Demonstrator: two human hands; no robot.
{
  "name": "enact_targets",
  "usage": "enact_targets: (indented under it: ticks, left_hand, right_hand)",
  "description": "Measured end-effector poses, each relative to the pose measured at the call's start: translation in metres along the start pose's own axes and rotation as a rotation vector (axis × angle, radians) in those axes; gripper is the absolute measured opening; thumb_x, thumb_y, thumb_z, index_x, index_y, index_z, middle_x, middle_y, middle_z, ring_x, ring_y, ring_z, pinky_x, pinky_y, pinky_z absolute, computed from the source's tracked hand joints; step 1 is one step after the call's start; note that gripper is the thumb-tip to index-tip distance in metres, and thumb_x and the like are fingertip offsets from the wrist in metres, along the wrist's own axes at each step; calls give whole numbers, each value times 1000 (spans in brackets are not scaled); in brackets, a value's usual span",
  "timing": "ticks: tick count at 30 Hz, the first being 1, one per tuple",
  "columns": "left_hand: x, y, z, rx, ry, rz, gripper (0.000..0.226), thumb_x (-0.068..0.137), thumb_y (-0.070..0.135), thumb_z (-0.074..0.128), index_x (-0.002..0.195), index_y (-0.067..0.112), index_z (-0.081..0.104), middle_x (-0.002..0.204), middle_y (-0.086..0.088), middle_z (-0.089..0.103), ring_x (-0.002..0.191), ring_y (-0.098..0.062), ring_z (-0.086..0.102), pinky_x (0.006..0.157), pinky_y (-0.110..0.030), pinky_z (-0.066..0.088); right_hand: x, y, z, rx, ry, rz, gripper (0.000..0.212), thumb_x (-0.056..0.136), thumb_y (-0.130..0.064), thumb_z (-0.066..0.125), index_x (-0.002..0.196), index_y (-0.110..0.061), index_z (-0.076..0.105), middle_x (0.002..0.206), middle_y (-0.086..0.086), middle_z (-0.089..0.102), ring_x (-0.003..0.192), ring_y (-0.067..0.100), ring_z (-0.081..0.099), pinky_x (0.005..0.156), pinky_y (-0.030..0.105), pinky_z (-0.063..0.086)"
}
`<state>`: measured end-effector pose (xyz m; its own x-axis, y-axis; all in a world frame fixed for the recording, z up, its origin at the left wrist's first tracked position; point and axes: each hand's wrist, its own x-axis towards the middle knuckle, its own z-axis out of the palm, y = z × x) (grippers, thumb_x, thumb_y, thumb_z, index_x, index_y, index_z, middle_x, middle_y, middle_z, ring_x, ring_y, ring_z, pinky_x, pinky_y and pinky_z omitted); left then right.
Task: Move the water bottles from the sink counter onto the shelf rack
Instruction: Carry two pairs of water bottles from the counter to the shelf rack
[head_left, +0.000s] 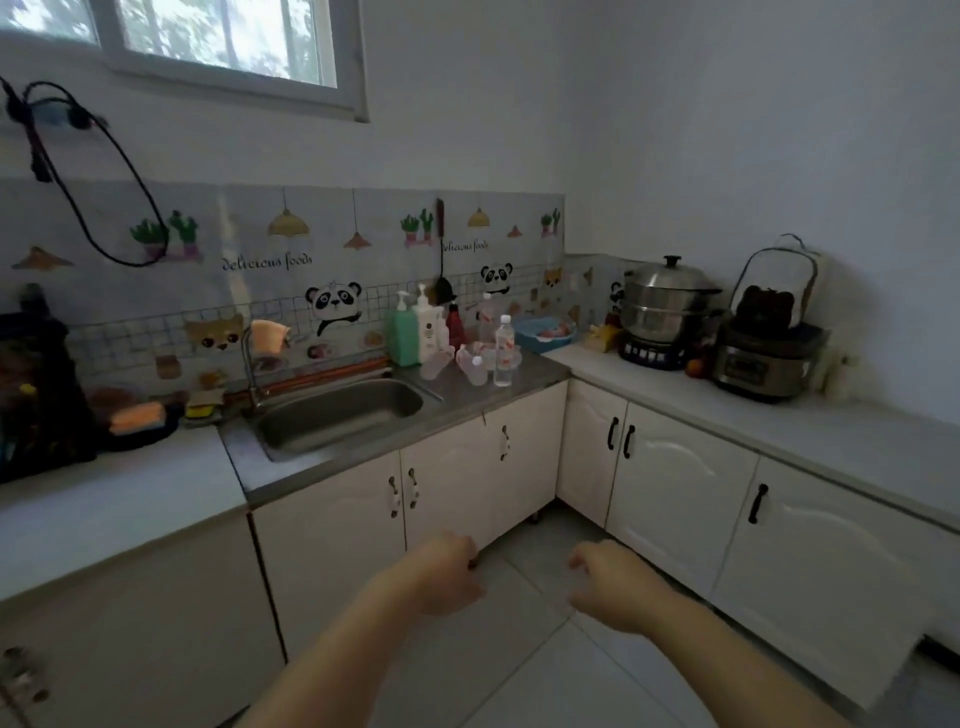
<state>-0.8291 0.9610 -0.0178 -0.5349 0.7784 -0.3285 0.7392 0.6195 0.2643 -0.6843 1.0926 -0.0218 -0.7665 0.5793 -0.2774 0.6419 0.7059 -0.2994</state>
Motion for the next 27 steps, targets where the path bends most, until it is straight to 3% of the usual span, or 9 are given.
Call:
enact_targets:
  ticks: [7, 10, 14, 18, 22, 27]
  left_hand:
    - [146, 12, -66, 5, 42, -55, 57, 93, 34, 53, 143, 16, 34, 146, -9, 38, 131, -26, 41, 109, -35, 36]
    - [203, 20, -94, -17, 77, -57, 56, 93, 33, 53, 143, 16, 34, 145, -8, 39, 130, -25, 43, 108, -35, 38]
    - [269, 14, -109, 11, -16, -69, 57, 93, 33, 53, 143, 15, 33, 147, -9, 36, 132, -25, 40, 109, -34, 34]
    - [345, 2, -126, -8, -19, -58, 57, 94, 32, 53, 144, 16, 33, 147, -8, 37, 132, -25, 41, 109, -34, 35]
    - [432, -14, -149, -4, 4, -26, 55, 93, 33, 54, 142, 16, 37, 145, -7, 40, 131, -24, 42, 108, -34, 36]
    - [533, -37, -196, -74, 16, -48, 46, 89, 31, 58, 133, 18, 47, 134, -5, 51, 120, -22, 52, 100, -33, 43]
  right_hand:
    - [155, 22, -62, 62, -11, -59, 44, 91, -27, 53, 130, -8, 48, 134, 12, 50, 119, 25, 51, 93, 27, 43]
    - [218, 31, -89, 79, -10, -56, 51, 92, -28, 53, 138, -8, 42, 141, 10, 46, 125, 23, 48, 99, 27, 40]
    - [293, 39, -103, 86, -68, -31, 54, 91, -31, 55, 139, -12, 41, 144, 8, 44, 129, 22, 45, 103, 29, 38]
    - [368, 49, -119, 79, -69, -27, 47, 89, -27, 57, 132, -10, 50, 137, 10, 52, 123, 23, 50, 98, 27, 41]
    - [460, 56, -129, 66, -75, -20, 53, 83, -29, 61, 133, -15, 50, 135, 7, 53, 121, 23, 52, 92, 26, 44]
    - [553, 38, -175, 61, -50, 22, 53, 88, -24, 57, 138, -17, 41, 138, 5, 46, 121, 19, 49, 100, 28, 44]
